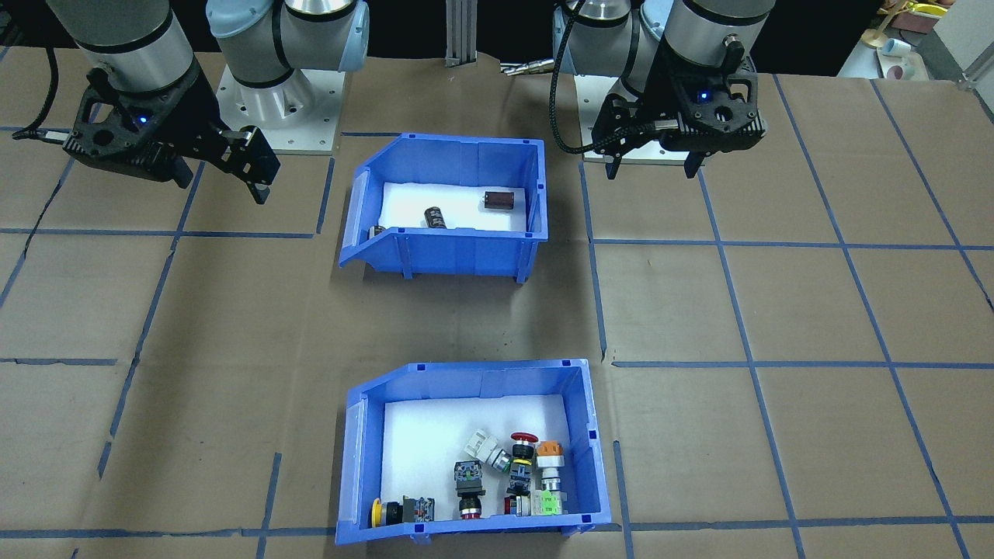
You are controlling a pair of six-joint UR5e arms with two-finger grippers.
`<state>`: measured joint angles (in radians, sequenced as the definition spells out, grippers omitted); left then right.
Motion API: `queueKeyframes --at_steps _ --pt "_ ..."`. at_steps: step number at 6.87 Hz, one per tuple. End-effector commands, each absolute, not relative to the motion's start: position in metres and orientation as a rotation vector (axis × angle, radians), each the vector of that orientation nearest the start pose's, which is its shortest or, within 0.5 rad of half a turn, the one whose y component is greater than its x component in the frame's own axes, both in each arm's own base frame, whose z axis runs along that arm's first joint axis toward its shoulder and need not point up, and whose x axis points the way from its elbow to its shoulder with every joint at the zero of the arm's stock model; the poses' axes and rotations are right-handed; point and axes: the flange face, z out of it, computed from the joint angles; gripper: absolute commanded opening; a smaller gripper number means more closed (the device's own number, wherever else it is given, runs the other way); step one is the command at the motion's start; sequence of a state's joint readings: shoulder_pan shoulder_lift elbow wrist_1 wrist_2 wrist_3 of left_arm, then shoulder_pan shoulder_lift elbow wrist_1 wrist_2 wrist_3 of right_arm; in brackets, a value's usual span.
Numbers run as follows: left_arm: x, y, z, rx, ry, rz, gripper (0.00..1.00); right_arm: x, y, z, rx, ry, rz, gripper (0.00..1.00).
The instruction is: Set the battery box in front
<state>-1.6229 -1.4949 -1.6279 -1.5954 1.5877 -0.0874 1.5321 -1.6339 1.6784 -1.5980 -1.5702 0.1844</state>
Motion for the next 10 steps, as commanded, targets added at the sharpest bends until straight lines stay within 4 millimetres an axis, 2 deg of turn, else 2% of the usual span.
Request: queueKeyframes --at_steps 1,4,7,9,10 --pt "-0.156 -0.451 0.495 -0.055 3.127 0.003 0.99 0.115 -0.468 0.467 0.349 3.123 0.029 1.00" --pt "-0.156 -0.447 0.500 -0.043 3.130 -0.013 0.99 0.116 -0.471 0.466 0.346 3.121 0.027 1.00" --pt "-0.156 -0.454 0.495 -0.072 3.128 -0.018 0.99 0.118 -0.489 0.469 0.329 3.114 0.020 1.00" --pt "-0.156 -0.449 0.500 -0.197 3.133 -0.034 0.99 0.120 -0.492 0.466 0.317 3.114 0.023 1.00" --pt "-0.159 -0.439 0.498 -0.309 3.123 -0.013 0.99 0.120 -0.498 0.464 0.245 3.118 -0.008 1.00"
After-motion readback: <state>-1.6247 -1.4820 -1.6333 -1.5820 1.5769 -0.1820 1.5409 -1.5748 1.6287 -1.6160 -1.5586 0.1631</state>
